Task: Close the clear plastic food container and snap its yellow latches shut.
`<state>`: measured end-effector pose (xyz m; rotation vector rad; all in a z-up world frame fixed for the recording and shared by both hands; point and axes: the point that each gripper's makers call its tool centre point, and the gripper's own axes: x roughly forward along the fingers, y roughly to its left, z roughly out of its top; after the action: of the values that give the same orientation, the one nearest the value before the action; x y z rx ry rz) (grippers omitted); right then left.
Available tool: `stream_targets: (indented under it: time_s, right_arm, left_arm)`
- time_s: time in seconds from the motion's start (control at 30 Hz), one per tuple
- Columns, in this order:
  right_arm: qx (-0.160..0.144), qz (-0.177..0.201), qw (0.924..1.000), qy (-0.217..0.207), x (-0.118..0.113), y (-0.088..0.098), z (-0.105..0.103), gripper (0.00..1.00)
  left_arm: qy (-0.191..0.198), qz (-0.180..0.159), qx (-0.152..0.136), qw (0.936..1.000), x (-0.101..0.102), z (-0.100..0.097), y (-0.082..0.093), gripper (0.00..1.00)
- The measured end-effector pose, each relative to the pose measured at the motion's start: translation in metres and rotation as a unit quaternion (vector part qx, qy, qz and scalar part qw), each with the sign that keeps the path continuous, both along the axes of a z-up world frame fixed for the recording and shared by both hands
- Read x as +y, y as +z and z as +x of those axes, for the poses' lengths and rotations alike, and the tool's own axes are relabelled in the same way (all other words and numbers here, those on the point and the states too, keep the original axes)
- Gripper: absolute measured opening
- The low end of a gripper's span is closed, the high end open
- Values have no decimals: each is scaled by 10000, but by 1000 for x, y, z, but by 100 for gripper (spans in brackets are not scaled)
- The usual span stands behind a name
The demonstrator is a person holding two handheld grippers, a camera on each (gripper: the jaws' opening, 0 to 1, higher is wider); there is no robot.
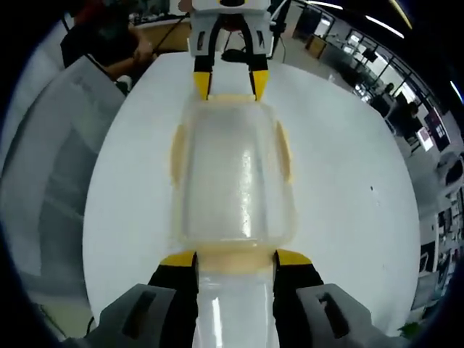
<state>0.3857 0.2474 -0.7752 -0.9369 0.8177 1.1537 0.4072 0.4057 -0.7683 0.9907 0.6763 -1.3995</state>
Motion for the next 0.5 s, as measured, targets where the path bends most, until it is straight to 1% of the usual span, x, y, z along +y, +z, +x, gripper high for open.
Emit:
stream_targets:
  time_s: [0.03,0.23,0.5]
  right_arm:
    - [-36,-28,10000,6,-2,1,1,38]
    - [-35,13,10000,-49,-12,5,-1,38]
    - [-59,63,9999,-73,-31,12,-5,38]
  left_arm:
    - [5,-6,2,10000,-1,0,1,38]
    - [-35,-21,-27,10000,-11,0,5,38]
    - [-110,-81,-70,9999,-30,-2,12,38]
